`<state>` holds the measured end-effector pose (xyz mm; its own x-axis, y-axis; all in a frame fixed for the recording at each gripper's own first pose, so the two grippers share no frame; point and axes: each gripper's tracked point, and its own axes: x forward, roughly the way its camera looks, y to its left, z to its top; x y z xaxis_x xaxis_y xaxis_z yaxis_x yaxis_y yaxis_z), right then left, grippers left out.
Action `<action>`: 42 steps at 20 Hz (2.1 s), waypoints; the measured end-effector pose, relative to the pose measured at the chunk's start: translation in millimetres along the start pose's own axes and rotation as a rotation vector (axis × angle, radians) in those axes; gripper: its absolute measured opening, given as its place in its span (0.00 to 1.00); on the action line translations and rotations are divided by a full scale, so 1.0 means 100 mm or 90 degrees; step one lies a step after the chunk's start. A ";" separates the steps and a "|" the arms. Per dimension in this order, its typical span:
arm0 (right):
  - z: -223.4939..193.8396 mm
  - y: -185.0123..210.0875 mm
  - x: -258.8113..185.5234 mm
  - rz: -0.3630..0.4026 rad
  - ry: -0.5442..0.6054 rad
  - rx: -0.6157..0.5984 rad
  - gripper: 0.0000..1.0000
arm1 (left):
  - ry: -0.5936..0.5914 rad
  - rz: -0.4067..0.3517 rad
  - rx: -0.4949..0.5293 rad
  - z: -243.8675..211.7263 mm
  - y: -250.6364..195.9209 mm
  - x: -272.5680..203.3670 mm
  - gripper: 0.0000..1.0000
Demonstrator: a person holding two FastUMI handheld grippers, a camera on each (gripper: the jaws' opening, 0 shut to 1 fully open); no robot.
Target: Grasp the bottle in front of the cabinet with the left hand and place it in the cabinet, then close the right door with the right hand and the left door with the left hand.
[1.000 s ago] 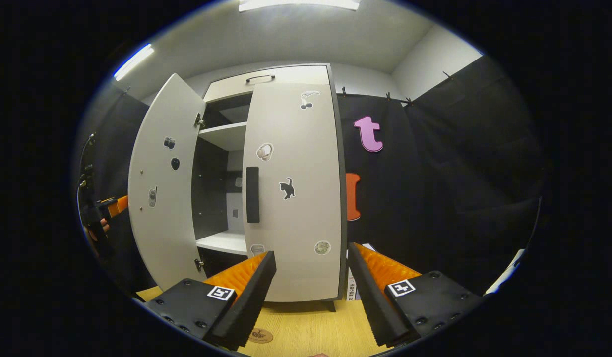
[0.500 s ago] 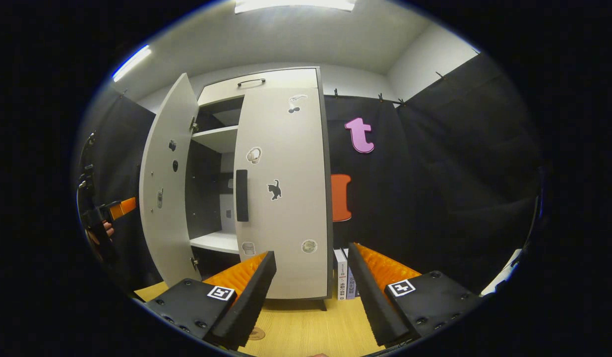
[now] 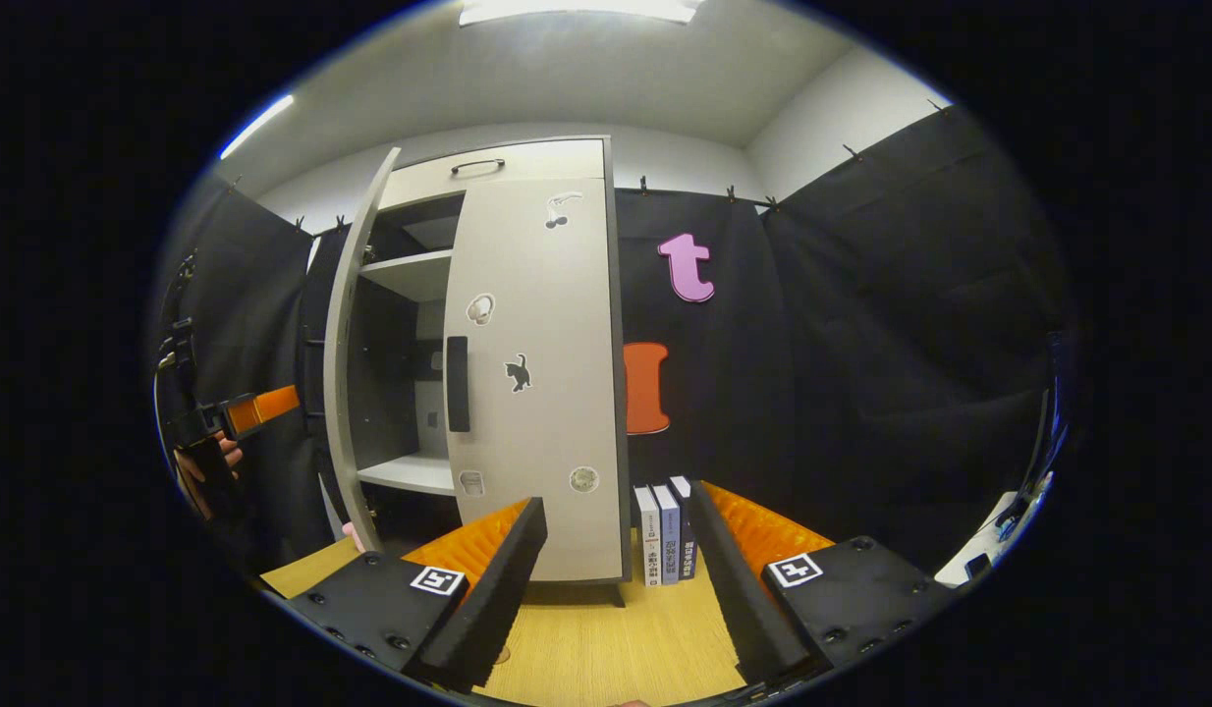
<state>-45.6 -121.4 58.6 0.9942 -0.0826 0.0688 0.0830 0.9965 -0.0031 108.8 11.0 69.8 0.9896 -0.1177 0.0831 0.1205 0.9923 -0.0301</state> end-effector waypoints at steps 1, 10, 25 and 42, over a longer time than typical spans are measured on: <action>-0.01 -0.03 -0.02 -0.005 0.001 0.000 0.96 | 0.002 -0.011 0.001 -0.01 -0.08 0.05 0.93; -0.02 -0.26 -0.10 -0.047 0.003 -0.004 0.96 | 0.034 -0.031 0.008 -0.34 -0.34 0.50 0.94; -0.08 -0.75 -0.05 -0.130 0.011 -0.001 0.96 | 0.055 0.024 -0.027 -0.73 -0.13 1.18 0.95; -0.13 0.33 0.51 0.032 0.013 0.007 0.96 | 0.013 0.040 -0.024 0.01 0.21 0.12 0.94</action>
<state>8.7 -92.5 49.3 0.9983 -0.0333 0.0488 0.0331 0.9994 0.0045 123.2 30.6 70.7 0.9966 -0.0571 0.0595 0.0614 0.9955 -0.0728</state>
